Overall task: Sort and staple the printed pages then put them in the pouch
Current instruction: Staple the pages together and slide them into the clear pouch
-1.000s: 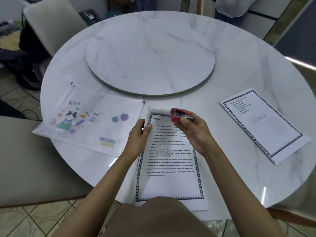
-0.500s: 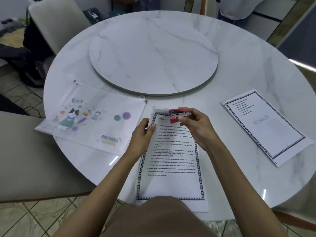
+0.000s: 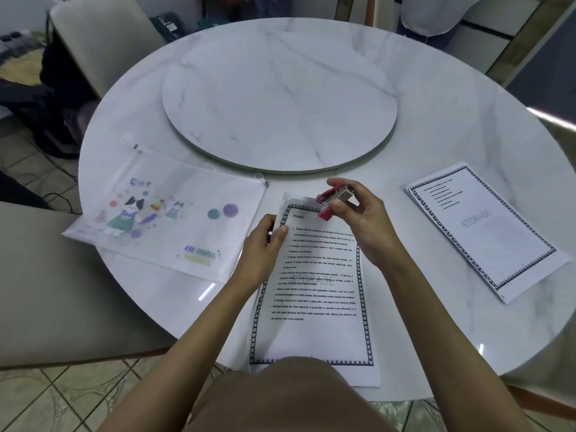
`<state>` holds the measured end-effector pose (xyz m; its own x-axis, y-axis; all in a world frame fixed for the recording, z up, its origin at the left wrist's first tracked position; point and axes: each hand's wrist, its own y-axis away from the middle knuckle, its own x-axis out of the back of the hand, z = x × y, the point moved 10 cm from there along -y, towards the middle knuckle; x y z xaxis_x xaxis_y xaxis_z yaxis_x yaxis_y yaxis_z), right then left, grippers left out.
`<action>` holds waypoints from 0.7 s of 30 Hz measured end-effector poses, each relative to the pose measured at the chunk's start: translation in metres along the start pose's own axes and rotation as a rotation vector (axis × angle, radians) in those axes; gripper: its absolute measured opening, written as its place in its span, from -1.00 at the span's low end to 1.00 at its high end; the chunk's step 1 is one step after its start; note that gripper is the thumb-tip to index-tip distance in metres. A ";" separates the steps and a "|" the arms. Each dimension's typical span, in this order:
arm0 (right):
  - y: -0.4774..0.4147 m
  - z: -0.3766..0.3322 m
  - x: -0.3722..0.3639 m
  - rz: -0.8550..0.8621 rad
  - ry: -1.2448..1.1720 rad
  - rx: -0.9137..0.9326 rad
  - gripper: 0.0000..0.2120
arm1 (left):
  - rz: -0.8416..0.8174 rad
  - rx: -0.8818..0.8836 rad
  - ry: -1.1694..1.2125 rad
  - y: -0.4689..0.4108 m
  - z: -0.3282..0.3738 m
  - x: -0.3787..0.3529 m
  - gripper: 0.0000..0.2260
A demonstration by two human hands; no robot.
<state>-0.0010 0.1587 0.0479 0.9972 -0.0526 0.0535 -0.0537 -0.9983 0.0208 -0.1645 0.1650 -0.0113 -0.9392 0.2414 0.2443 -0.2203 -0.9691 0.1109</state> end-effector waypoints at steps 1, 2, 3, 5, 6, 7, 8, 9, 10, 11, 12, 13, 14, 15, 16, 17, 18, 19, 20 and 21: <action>-0.001 -0.004 0.000 0.002 0.009 0.018 -0.76 | -0.002 -0.014 -0.010 0.001 0.002 -0.001 -0.85; -0.003 -0.008 -0.001 0.005 0.010 0.033 -0.77 | -0.002 -0.025 -0.020 0.001 0.003 -0.001 -0.85; -0.005 -0.011 -0.001 0.005 0.008 0.050 -0.79 | 0.001 -0.037 -0.030 0.002 0.005 -0.001 -0.87; -0.008 -0.018 -0.004 -0.011 0.014 0.083 -0.83 | 0.006 -0.066 -0.043 0.005 0.009 -0.001 -0.90; -0.010 -0.020 -0.006 -0.022 0.021 0.096 -0.84 | 0.004 -0.079 -0.043 0.006 0.011 -0.002 -0.93; -0.011 -0.021 -0.007 -0.032 0.027 0.104 -0.84 | 0.000 -0.088 -0.042 0.008 0.012 -0.002 -0.96; -0.013 -0.022 -0.007 -0.039 0.030 0.106 -0.82 | 0.000 -0.095 -0.043 0.009 0.014 -0.003 -0.95; -0.016 -0.022 -0.008 -0.050 0.031 0.101 -0.80 | 0.002 -0.103 -0.045 0.010 0.015 -0.003 -0.92; -0.018 -0.021 -0.010 -0.069 0.030 0.090 -0.79 | 0.004 -0.110 -0.050 0.011 0.016 -0.003 -0.89; -0.020 -0.020 -0.011 -0.096 0.029 0.073 -0.78 | 0.003 -0.117 -0.057 0.011 0.017 -0.003 -0.88; -0.022 -0.019 -0.013 -0.131 0.027 0.054 -0.78 | 0.003 -0.125 -0.065 0.012 0.018 -0.003 -0.87; -0.023 -0.018 -0.015 -0.166 0.024 0.038 -0.78 | 0.002 -0.131 -0.071 0.012 0.019 -0.004 -0.86; -0.023 -0.018 -0.017 -0.198 0.023 0.023 -0.79 | 0.001 -0.136 -0.073 0.013 0.020 -0.004 -0.85; -0.024 -0.018 -0.018 -0.224 0.029 0.010 -0.80 | 0.000 -0.138 -0.074 0.013 0.021 -0.004 -0.84; -0.024 -0.019 -0.020 -0.244 0.043 0.000 -0.80 | 0.001 -0.139 -0.077 0.013 0.021 -0.004 -0.83; -0.025 -0.020 -0.021 -0.258 0.063 -0.006 -0.80 | 0.002 -0.139 -0.080 0.014 0.021 -0.004 -0.83; -0.024 -0.021 -0.023 -0.270 0.079 -0.011 -0.80 | 0.004 -0.142 -0.084 0.014 0.022 -0.004 -0.83; -0.024 -0.022 -0.024 -0.282 0.087 -0.017 -0.81 | 0.006 -0.146 -0.084 0.015 0.024 -0.004 -0.82; -0.024 -0.022 -0.025 -0.295 0.090 -0.022 -0.81 | 0.008 -0.152 -0.085 0.015 0.025 -0.004 -0.81; -0.024 -0.022 -0.027 -0.309 0.090 -0.023 -0.82 | 0.009 -0.157 -0.087 0.015 0.027 -0.004 -0.79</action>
<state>-0.0276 0.1842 0.0680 0.9580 0.2560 0.1294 0.2483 -0.9660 0.0726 -0.1568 0.1503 0.0152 -0.9164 0.2294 0.3280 -0.2568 -0.9655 -0.0423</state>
